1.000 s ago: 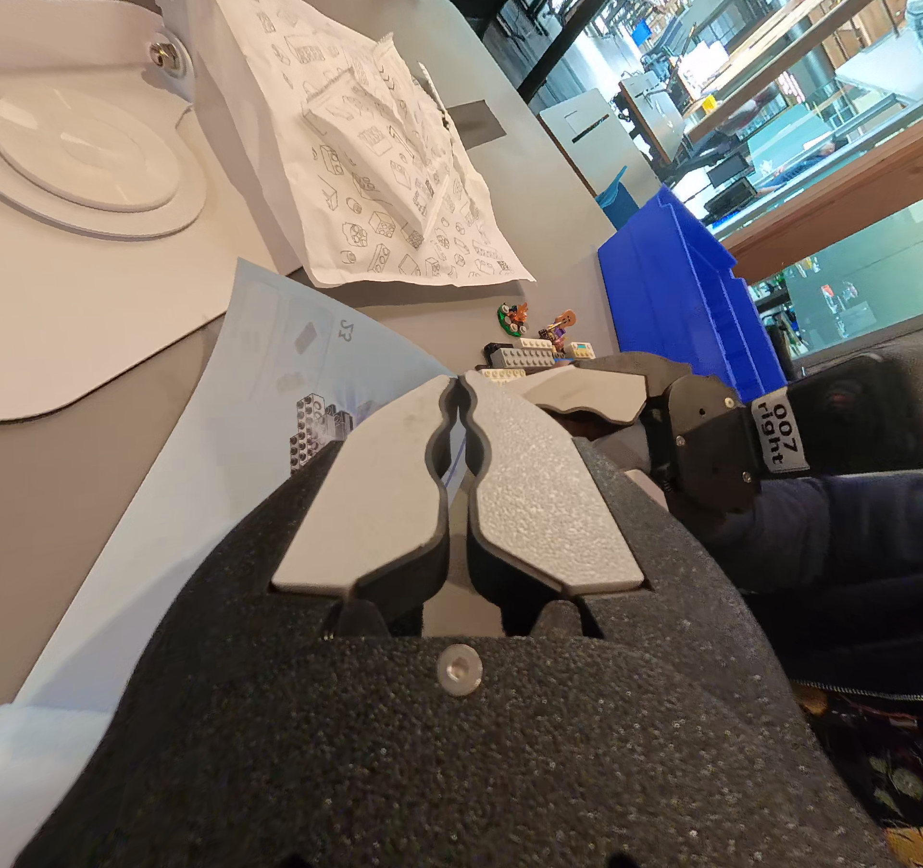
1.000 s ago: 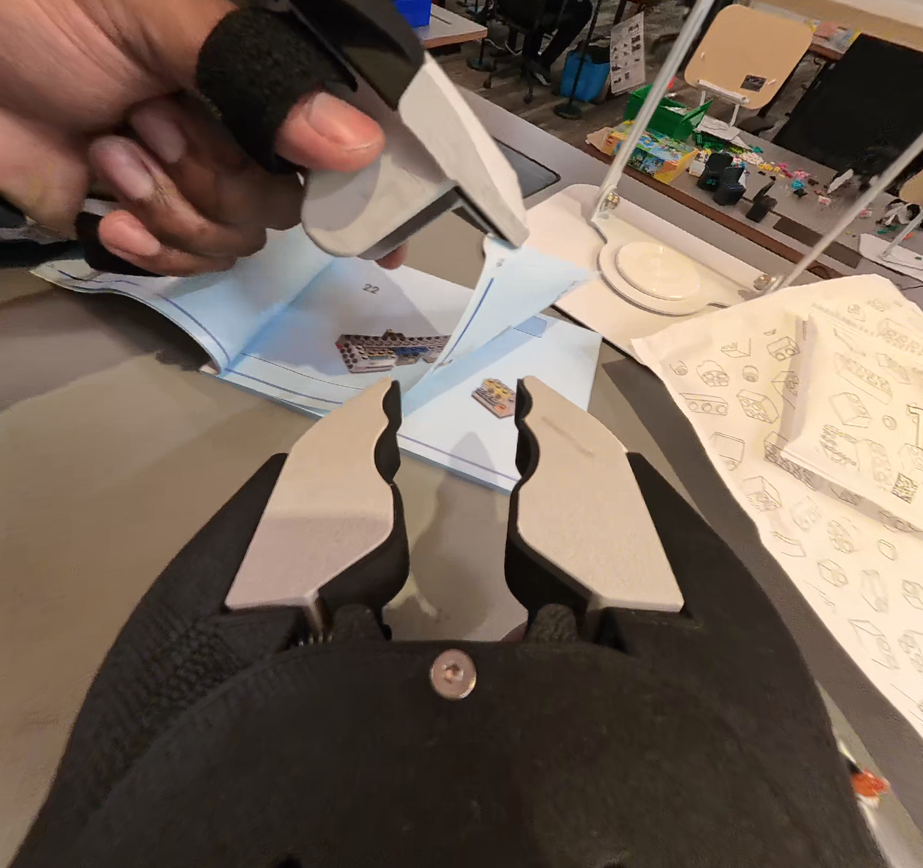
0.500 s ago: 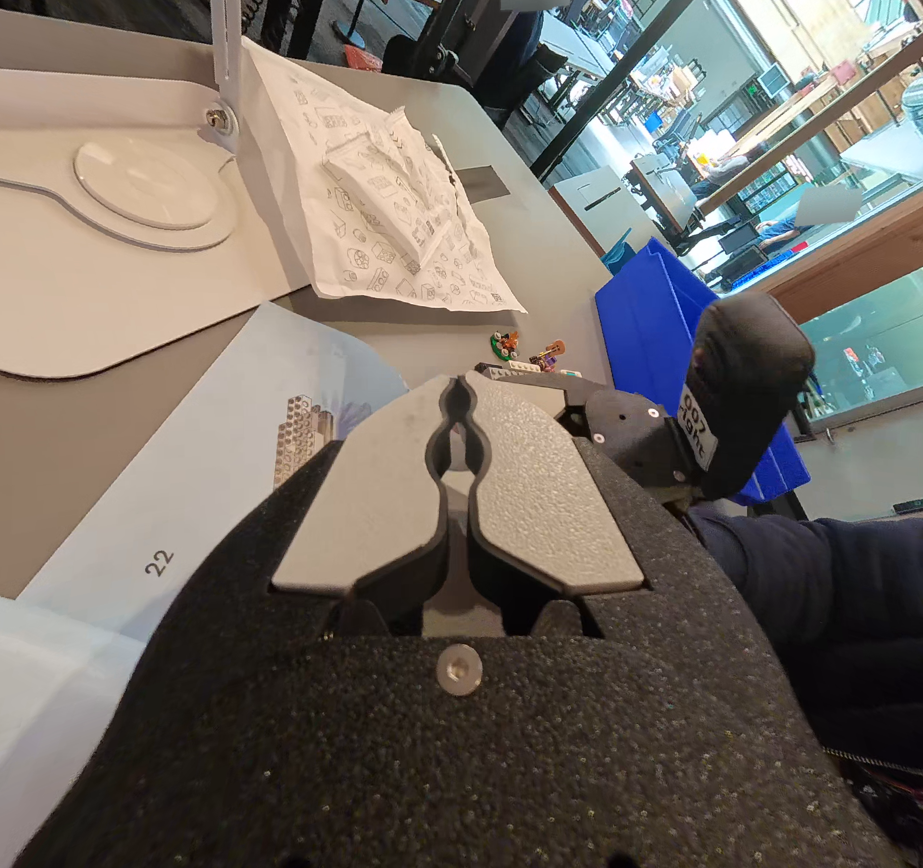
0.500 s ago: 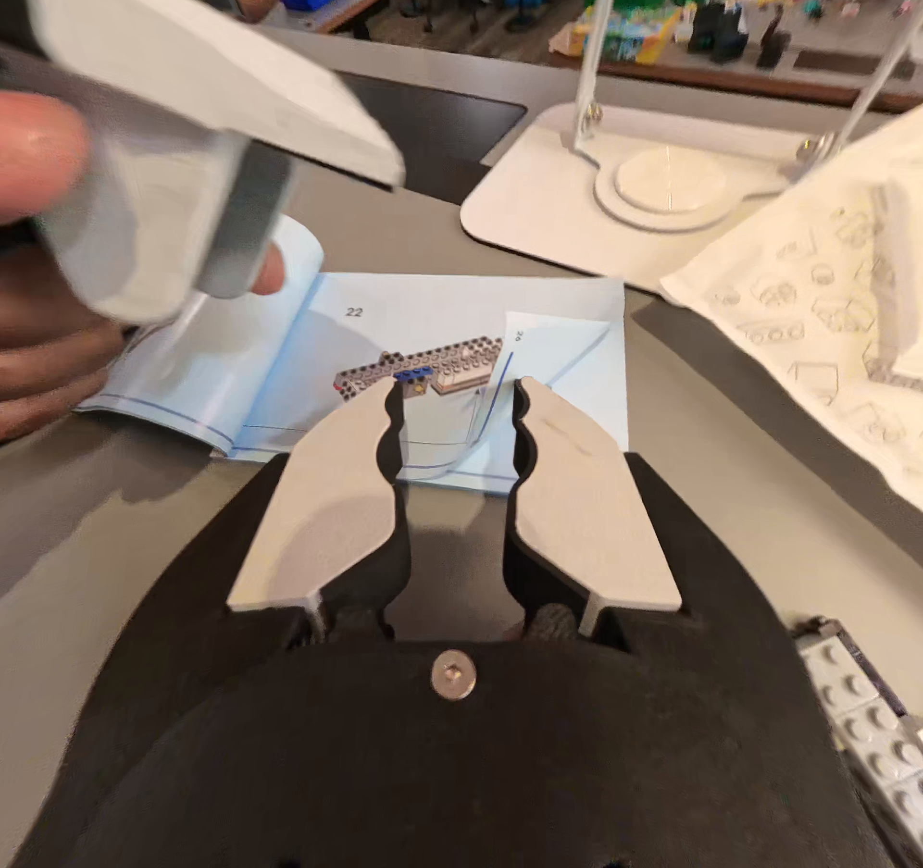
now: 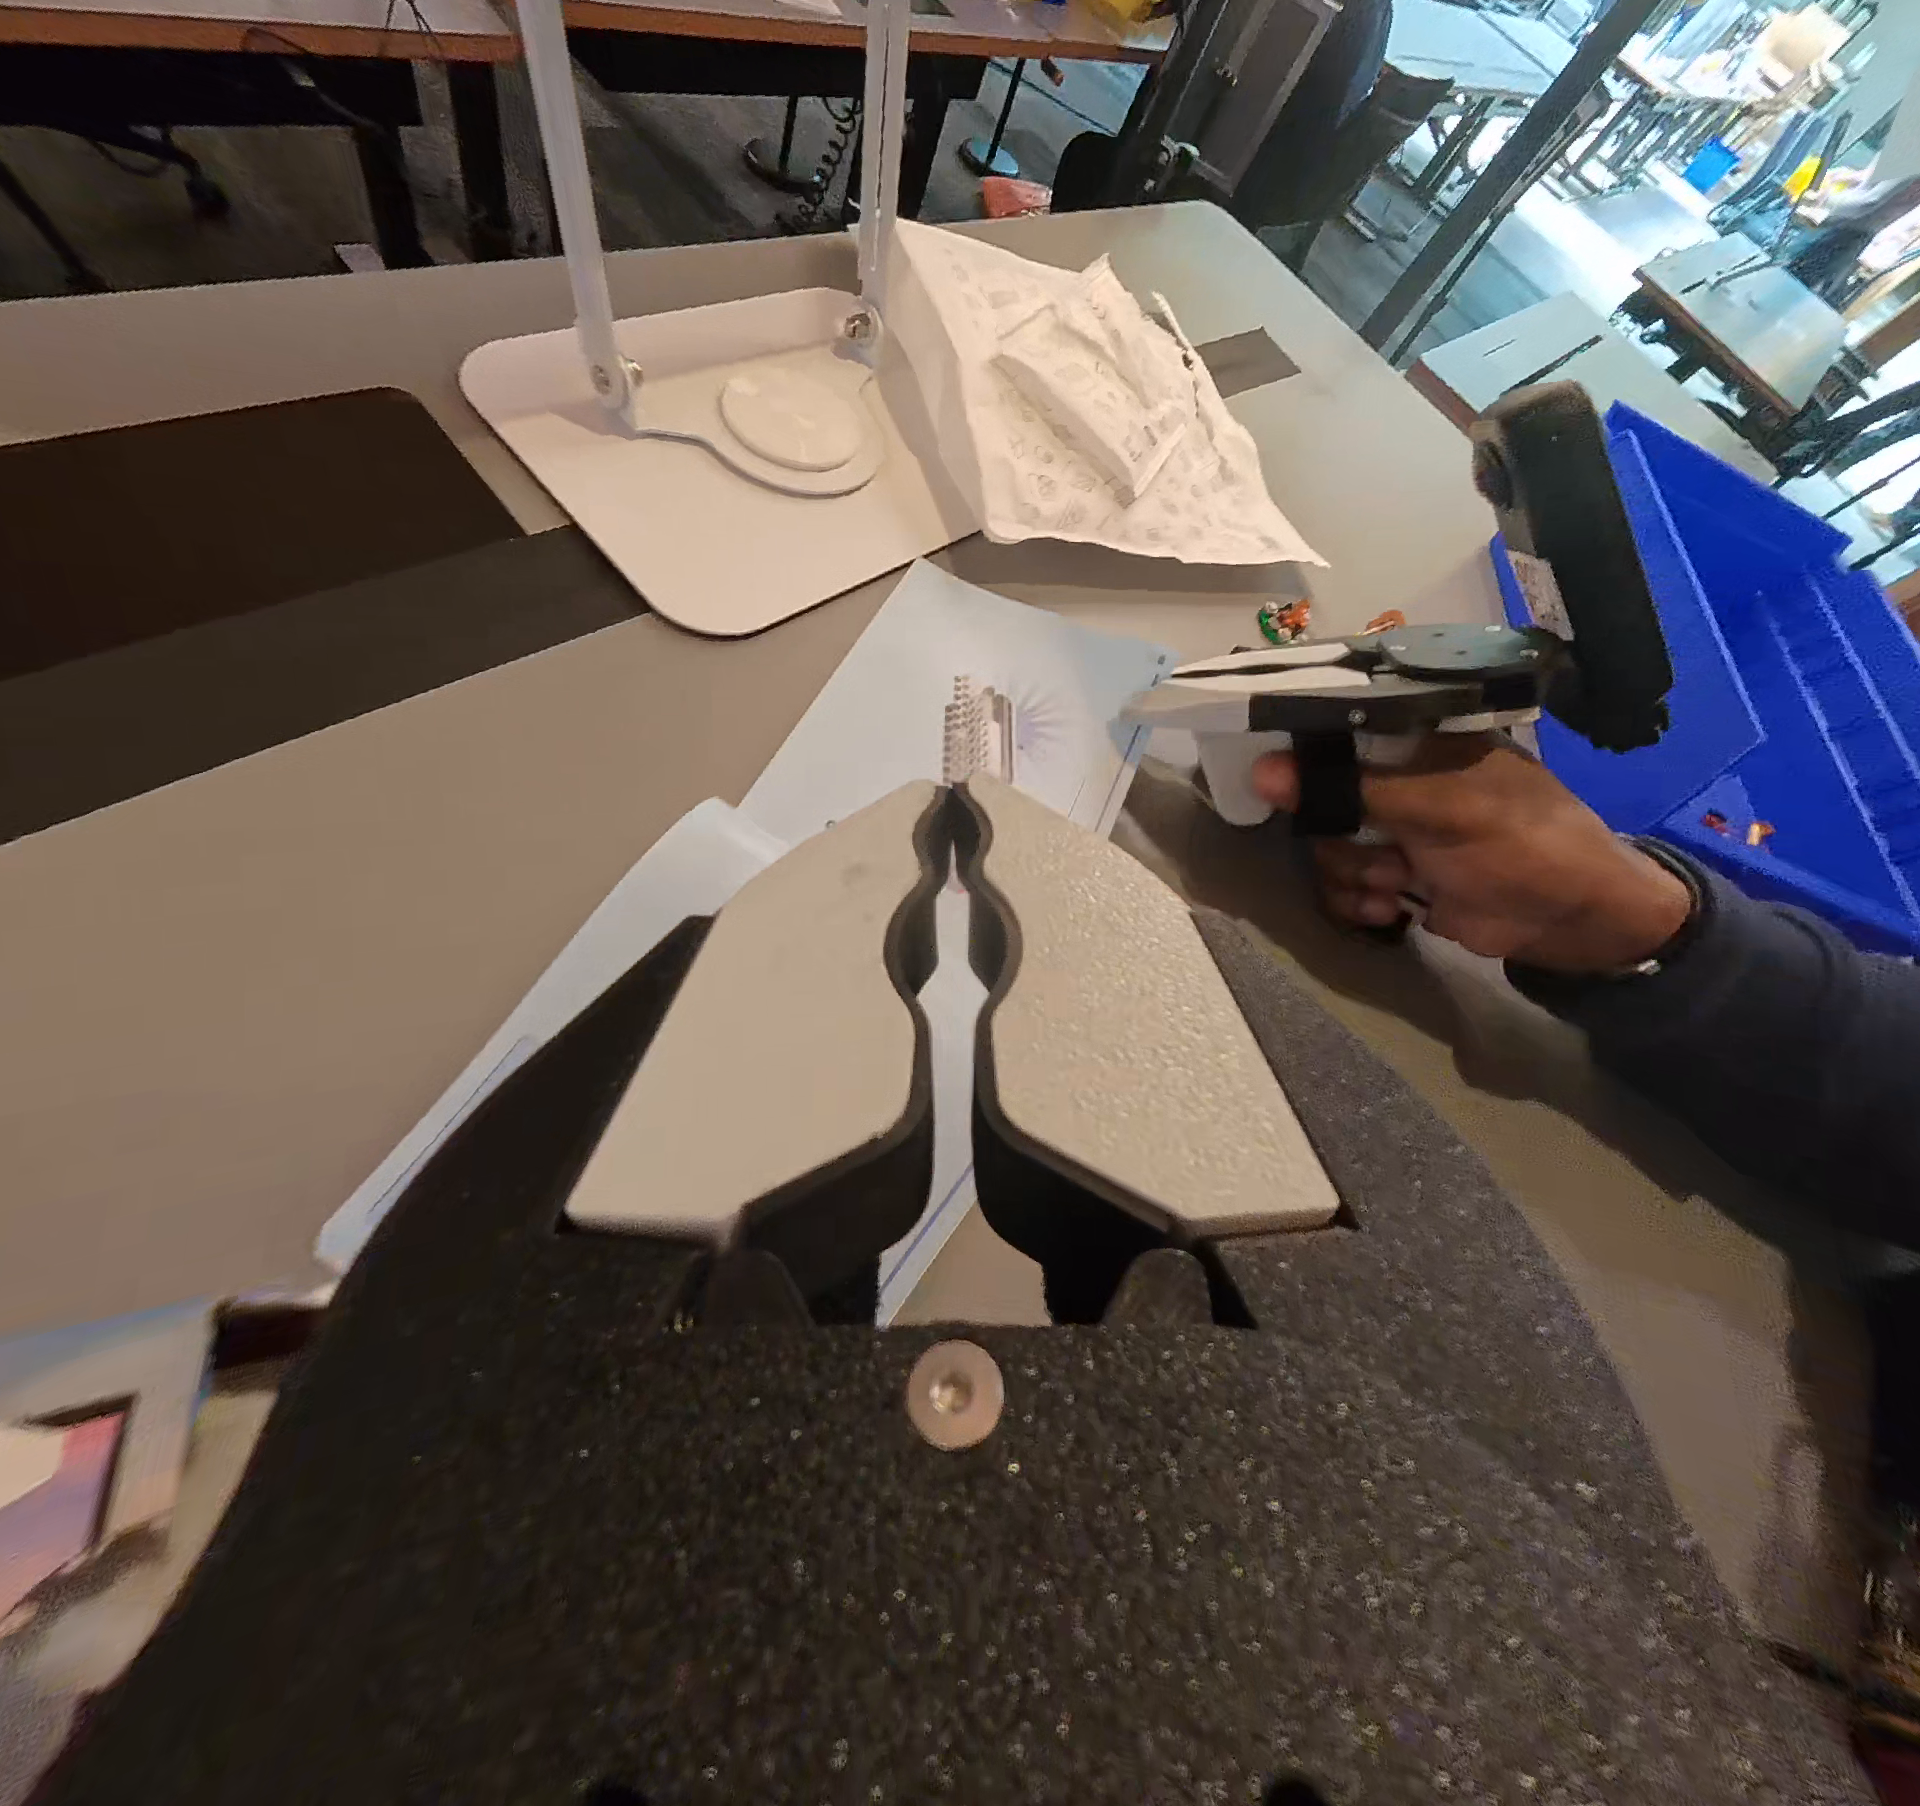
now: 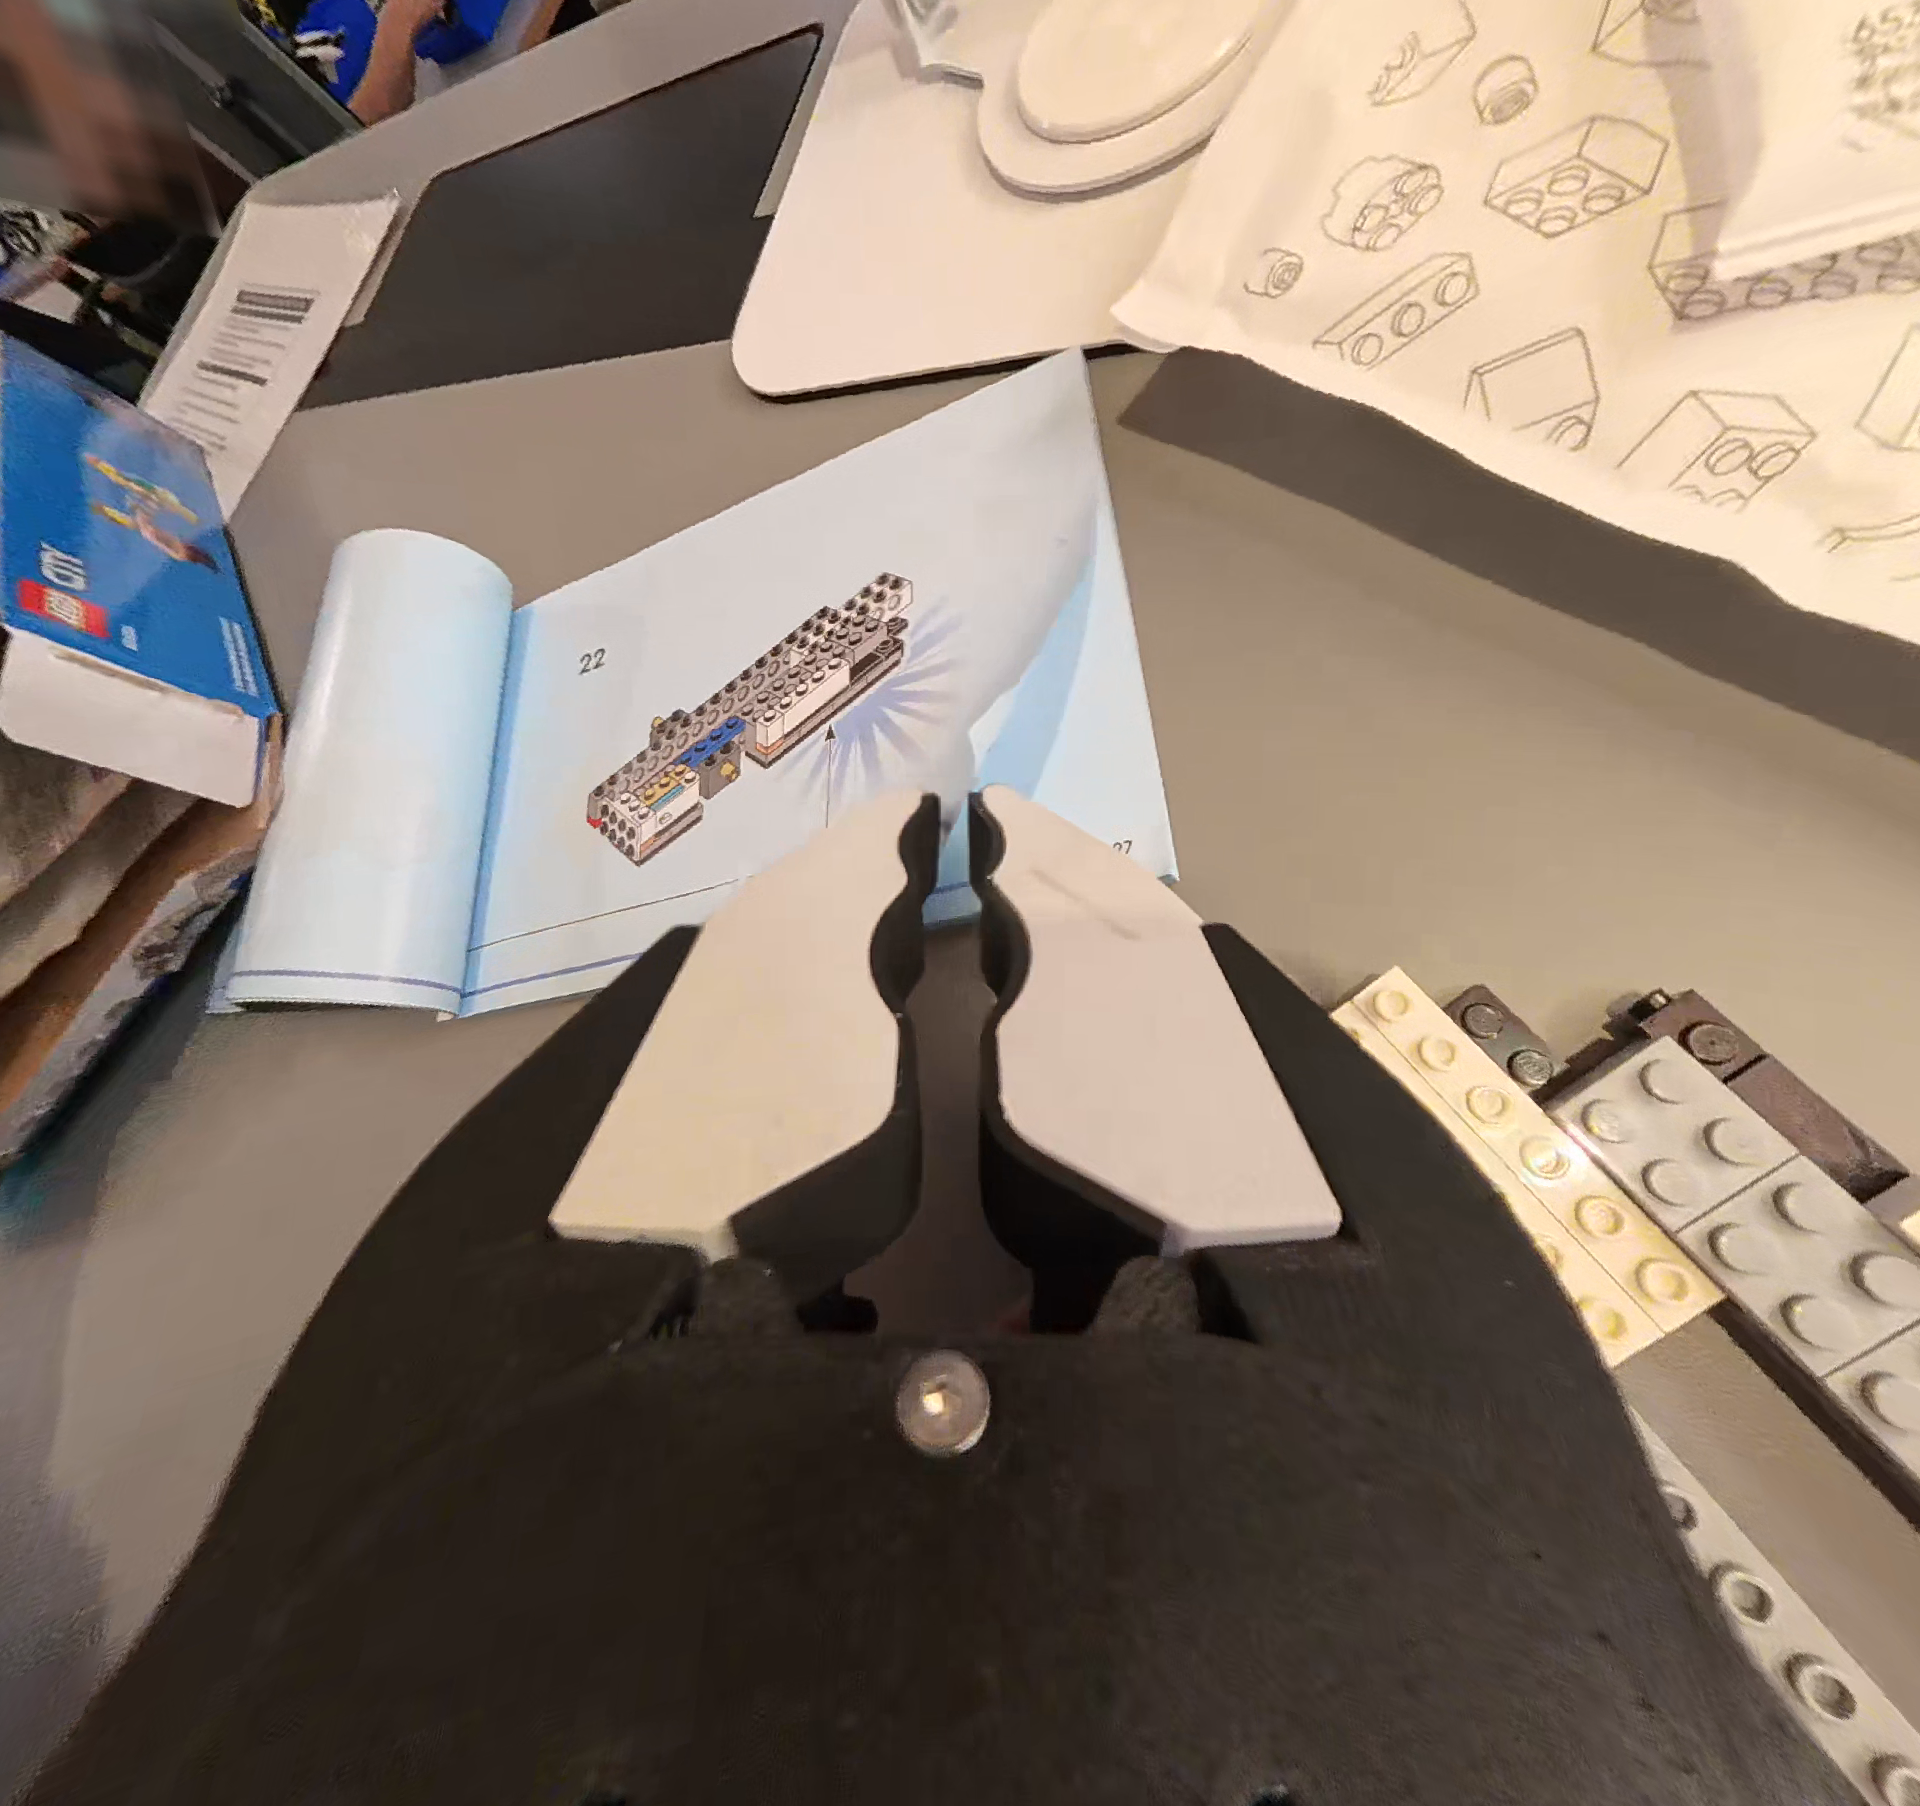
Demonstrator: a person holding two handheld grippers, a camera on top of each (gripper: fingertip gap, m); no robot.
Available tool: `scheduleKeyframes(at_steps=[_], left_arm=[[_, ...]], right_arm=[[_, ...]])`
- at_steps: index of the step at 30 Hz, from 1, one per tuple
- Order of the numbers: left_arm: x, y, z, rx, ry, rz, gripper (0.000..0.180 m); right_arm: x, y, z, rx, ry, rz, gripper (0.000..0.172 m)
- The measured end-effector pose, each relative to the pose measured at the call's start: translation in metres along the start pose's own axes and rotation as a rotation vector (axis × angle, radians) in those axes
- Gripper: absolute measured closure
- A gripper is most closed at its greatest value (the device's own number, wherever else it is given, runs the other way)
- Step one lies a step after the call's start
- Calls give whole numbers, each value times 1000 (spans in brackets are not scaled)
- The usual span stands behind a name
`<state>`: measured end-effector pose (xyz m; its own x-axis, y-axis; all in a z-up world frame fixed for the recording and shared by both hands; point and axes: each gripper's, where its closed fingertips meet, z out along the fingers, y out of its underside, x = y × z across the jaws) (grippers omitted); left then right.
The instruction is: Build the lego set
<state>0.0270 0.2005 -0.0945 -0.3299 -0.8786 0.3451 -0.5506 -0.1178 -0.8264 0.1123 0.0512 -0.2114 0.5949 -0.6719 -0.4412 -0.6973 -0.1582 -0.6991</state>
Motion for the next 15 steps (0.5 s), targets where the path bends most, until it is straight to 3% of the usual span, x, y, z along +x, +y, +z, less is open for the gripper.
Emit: scheduleKeyframes(at_steps=[8, 15], left_arm=[[-16, 21, -24, -95, -40, 43, 180], [-37, 83, -39, -446, -183, 262, 147]], right_arm=[[-6, -1, 0, 15, -20, -42, 172], [-36, -8, -1, 80, -46, -178, 172]])
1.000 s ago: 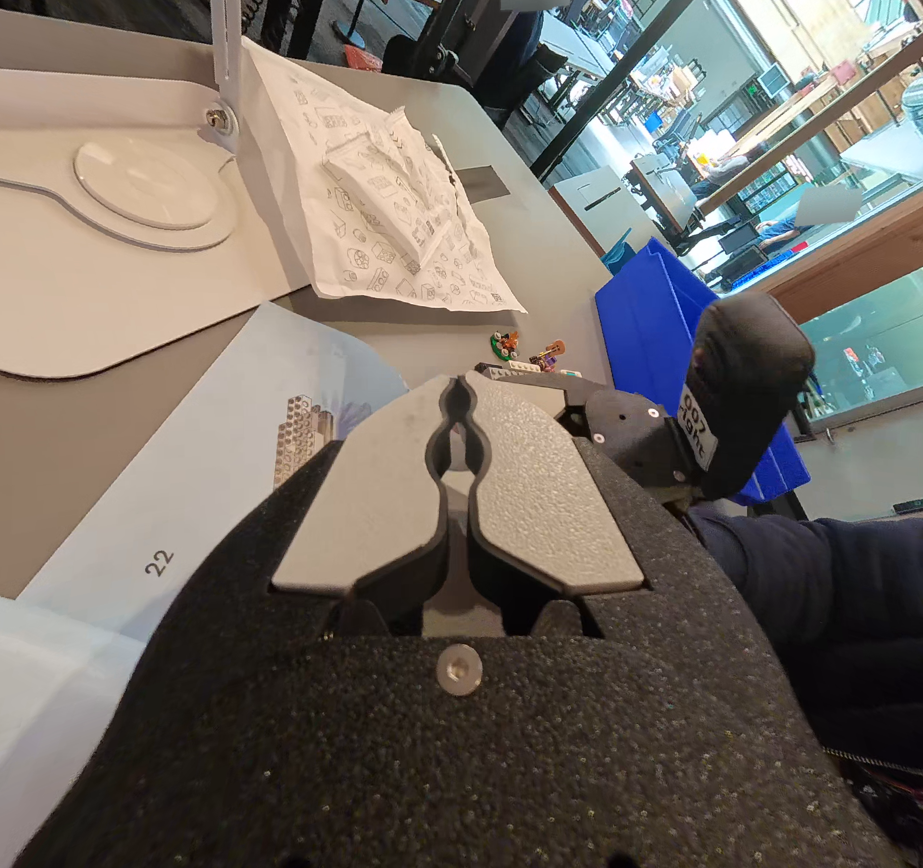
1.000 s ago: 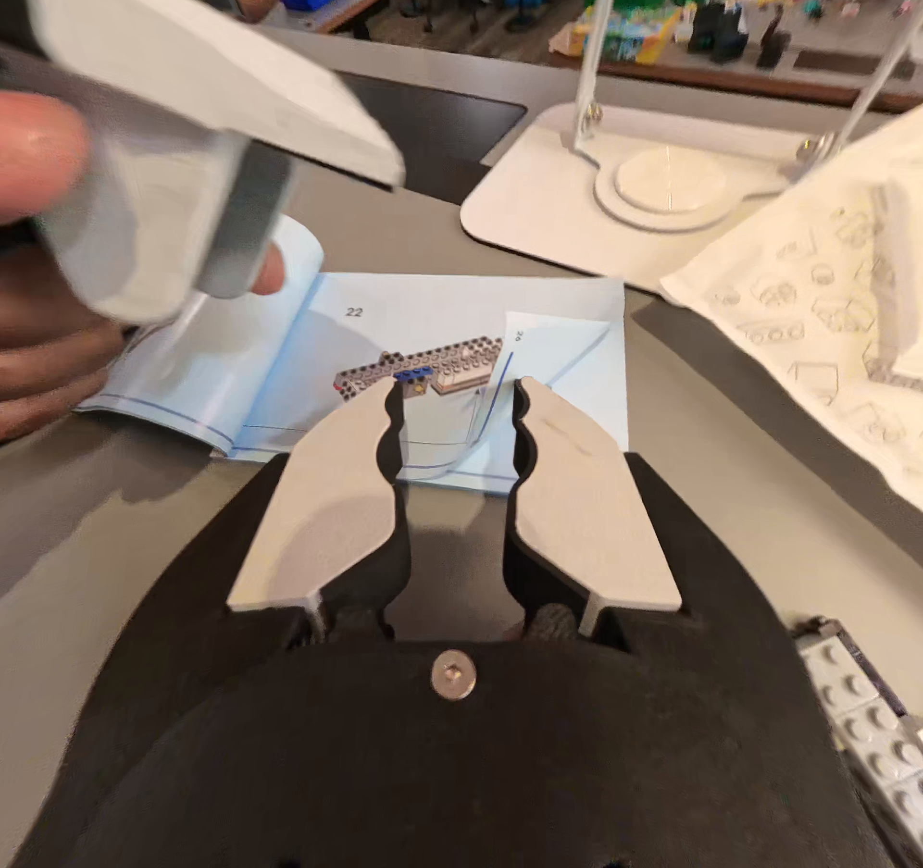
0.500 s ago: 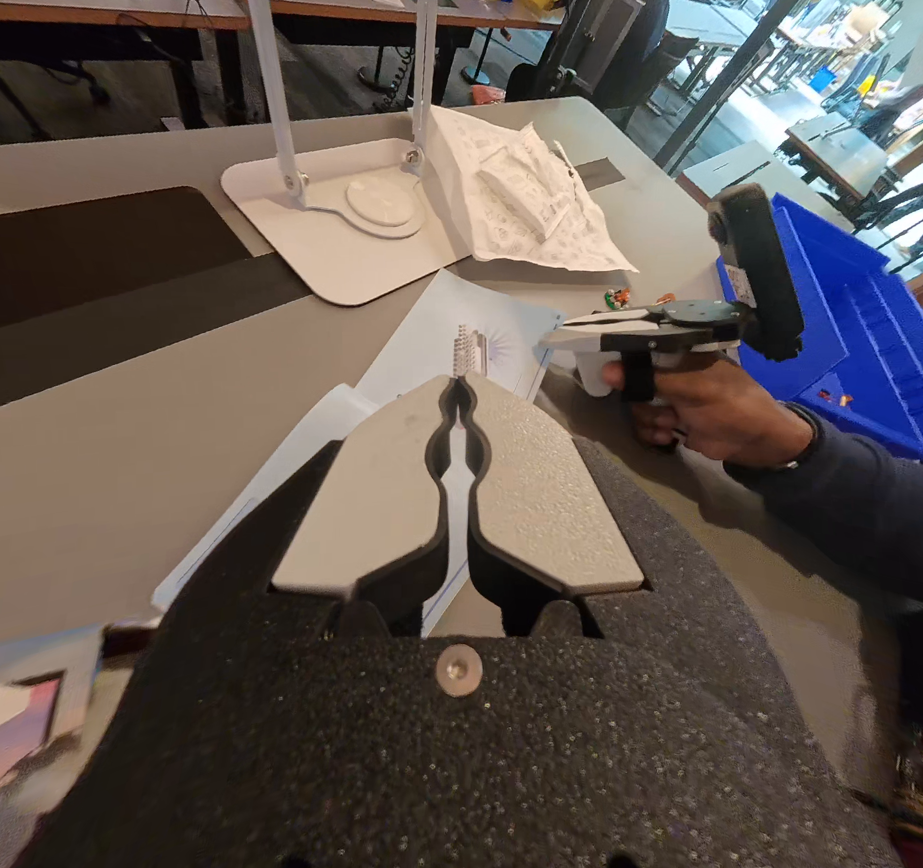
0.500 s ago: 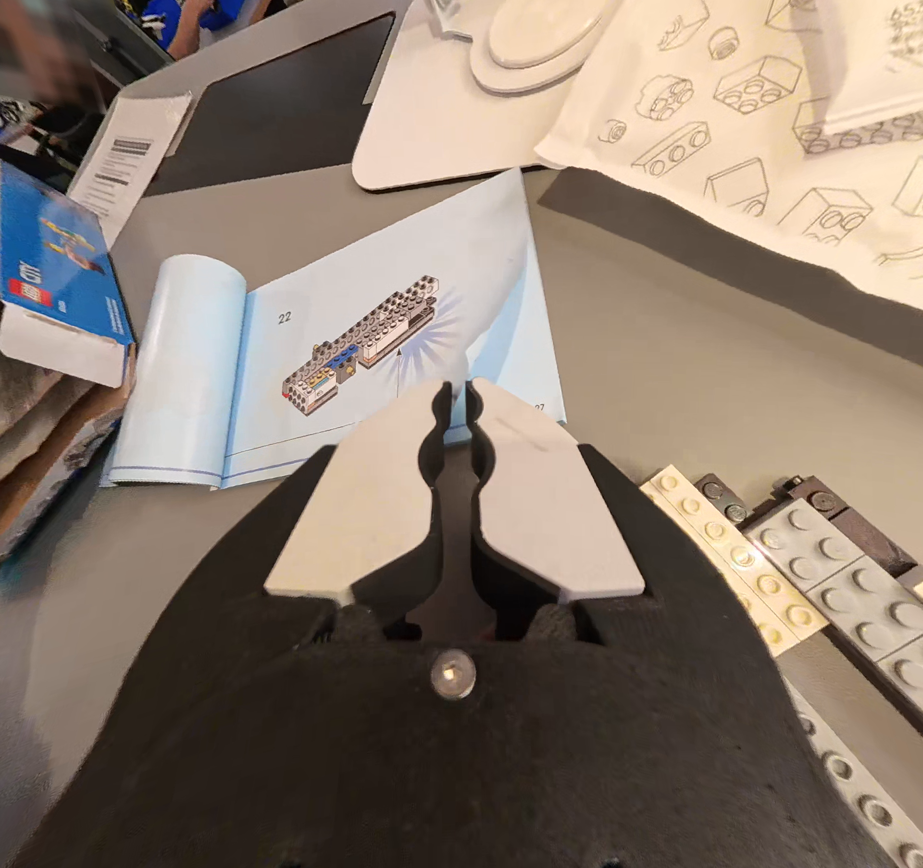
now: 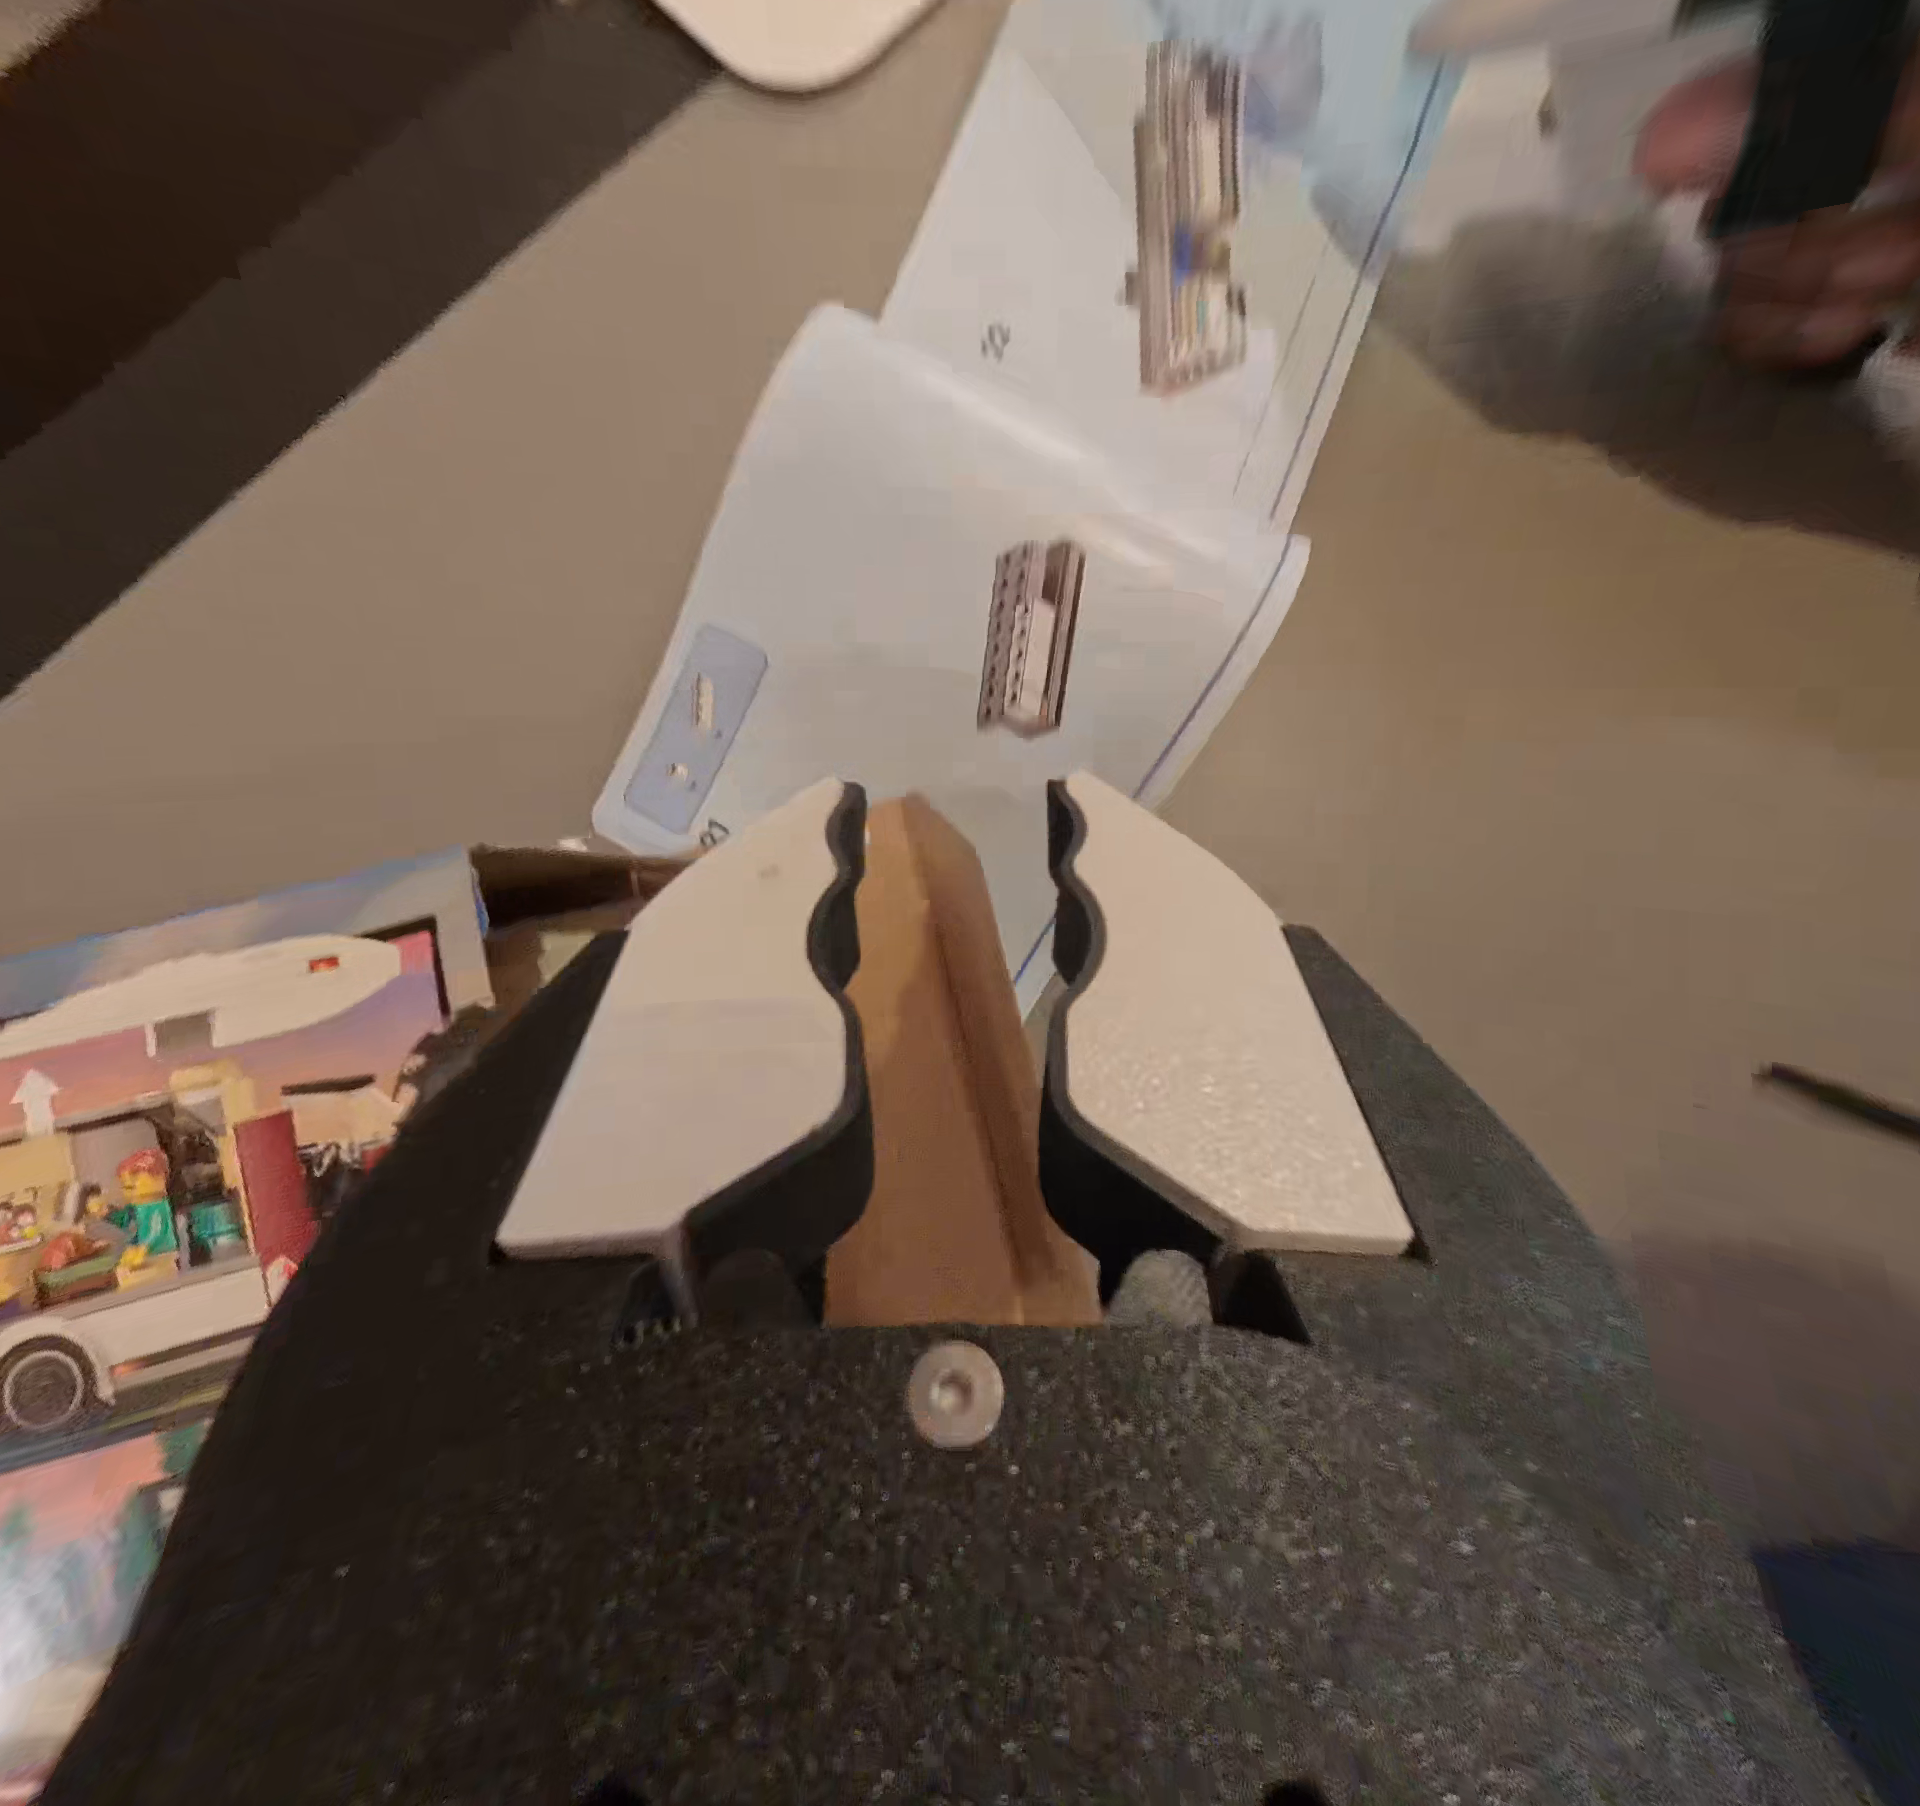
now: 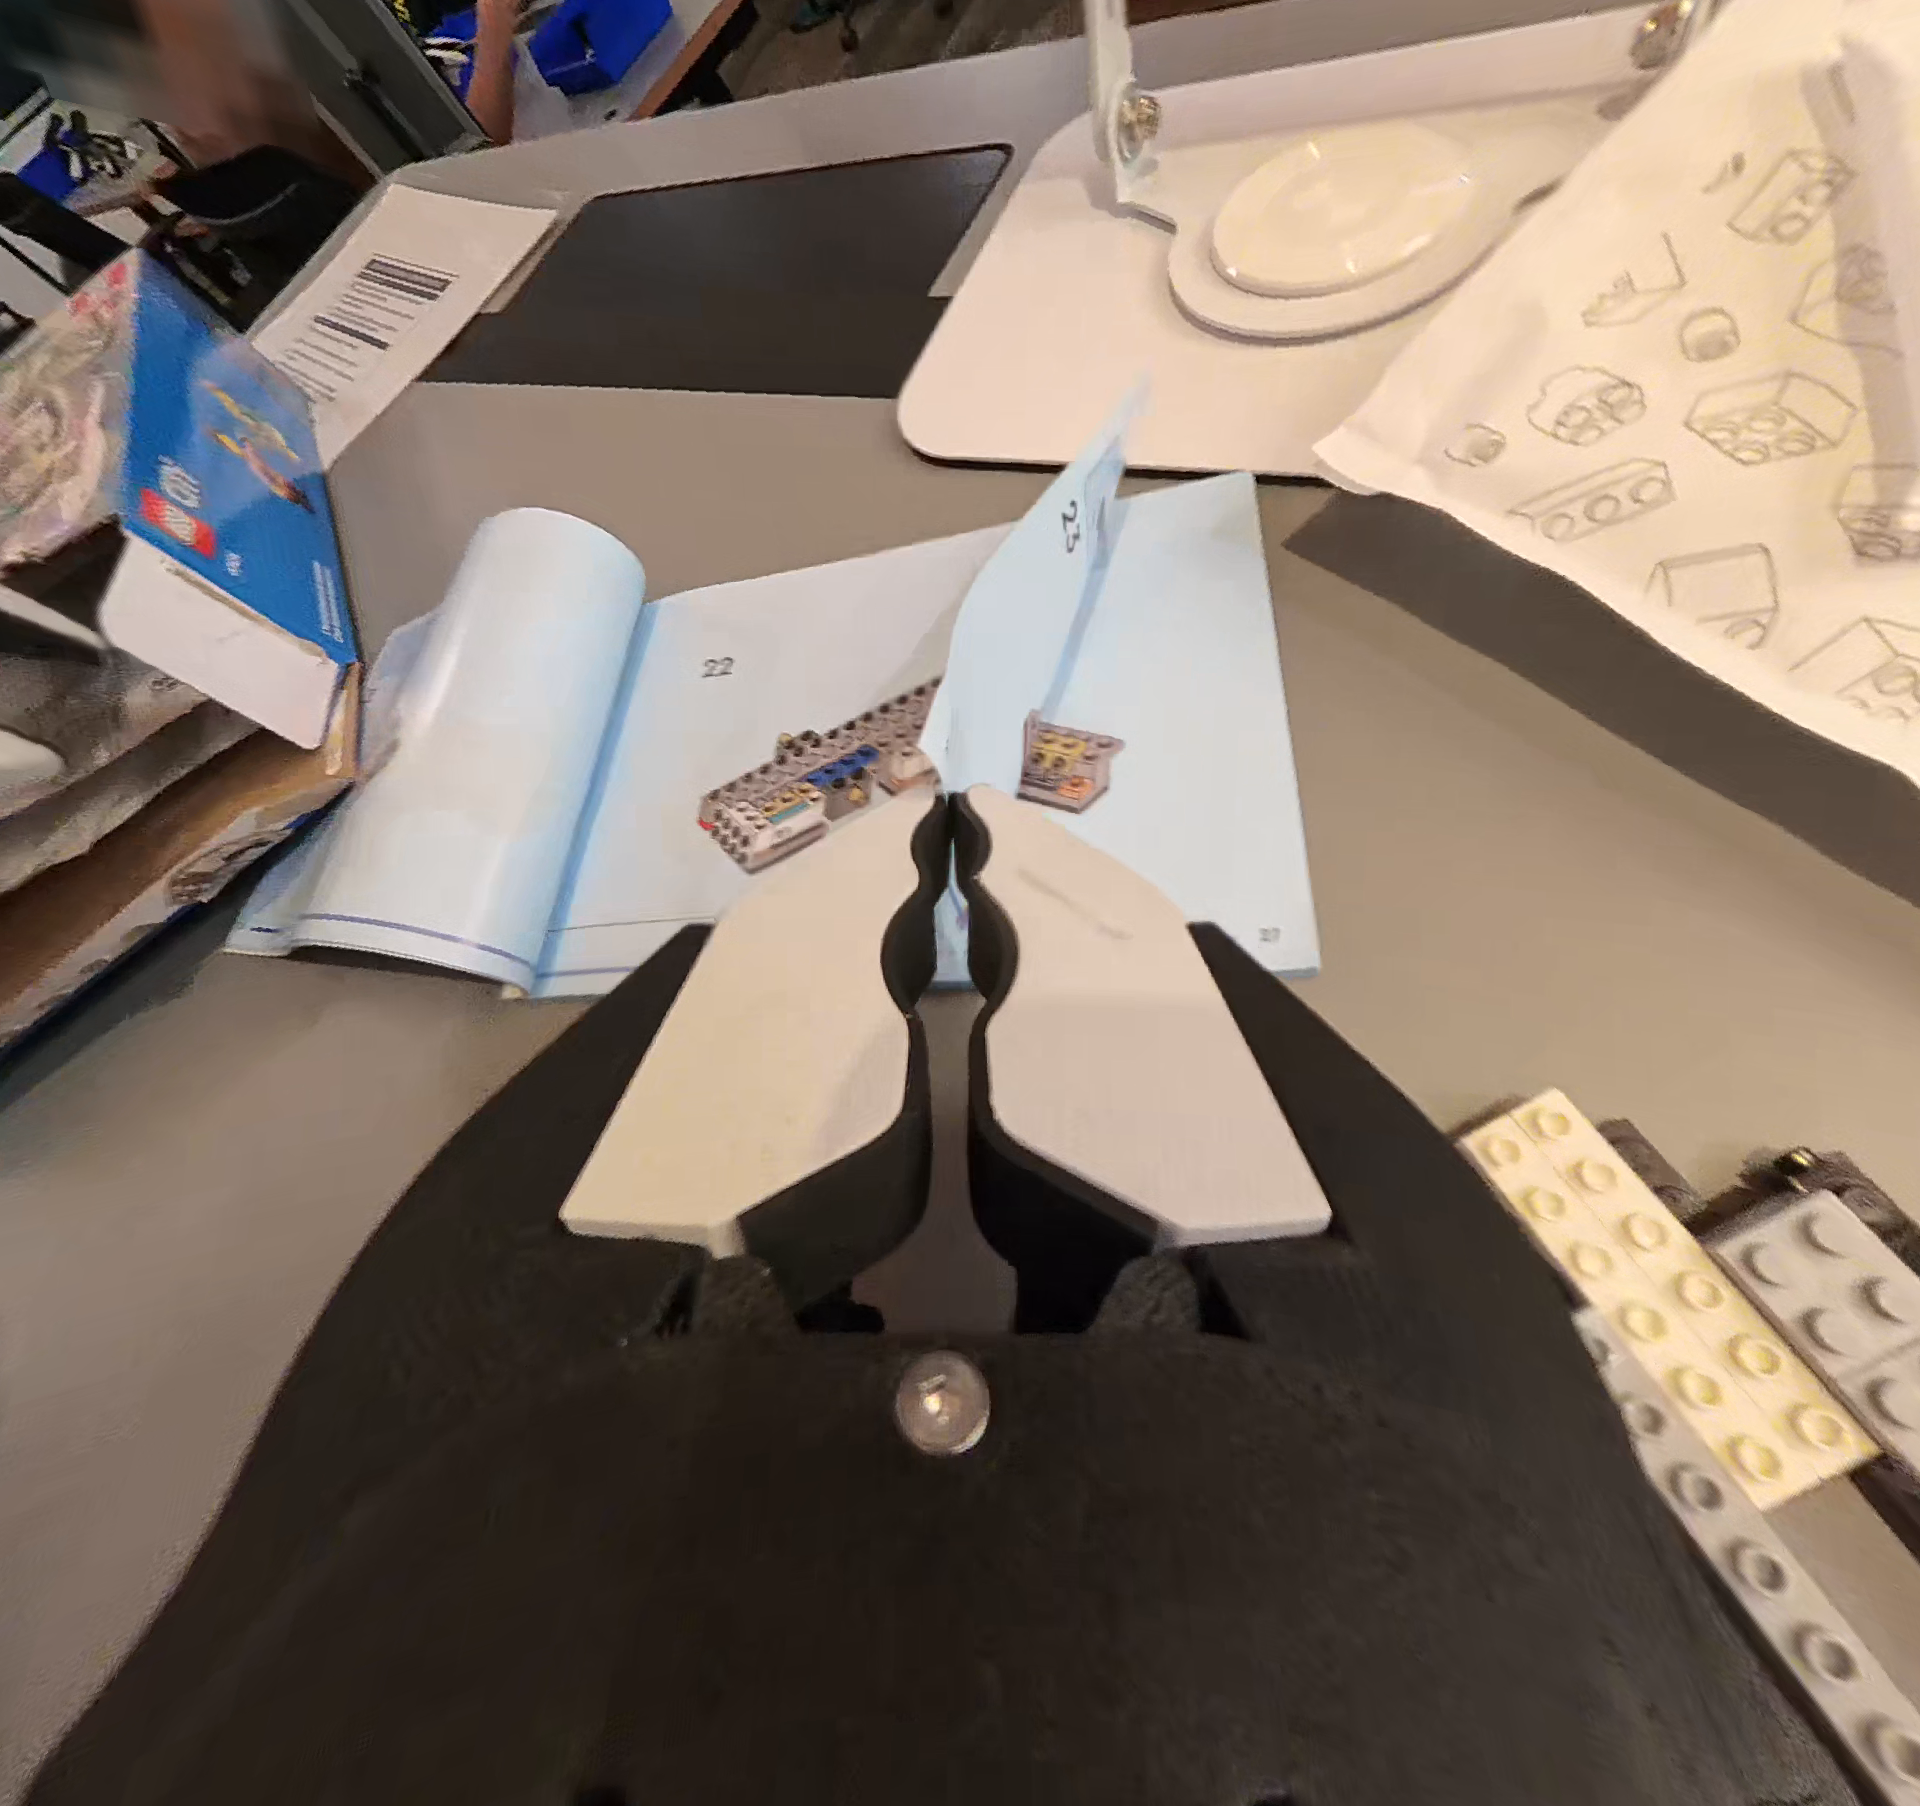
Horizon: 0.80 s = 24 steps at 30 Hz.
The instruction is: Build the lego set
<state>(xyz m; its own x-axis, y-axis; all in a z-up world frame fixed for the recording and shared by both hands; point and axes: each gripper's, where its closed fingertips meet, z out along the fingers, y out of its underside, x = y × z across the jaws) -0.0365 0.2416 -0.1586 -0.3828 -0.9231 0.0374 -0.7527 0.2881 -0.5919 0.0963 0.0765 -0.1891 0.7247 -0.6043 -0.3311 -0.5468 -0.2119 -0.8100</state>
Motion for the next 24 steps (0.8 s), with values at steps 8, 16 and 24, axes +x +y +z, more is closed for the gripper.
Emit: scheduleKeyframes(at_steps=[8, 16, 24], left_arm=[[0, 57, 30, -355, -16, 33, 152], [-9, 56, 30, -346, -33, -26, 177], [-35, 49, -25, -209, -184, -129, 178]], right_arm=[[-67, -16, 6, 36, -126, -77, 172], [-143, -5, 16, 6, -224, -236, 172], [-193, 24, 39, -51, -139, -511, 172]])
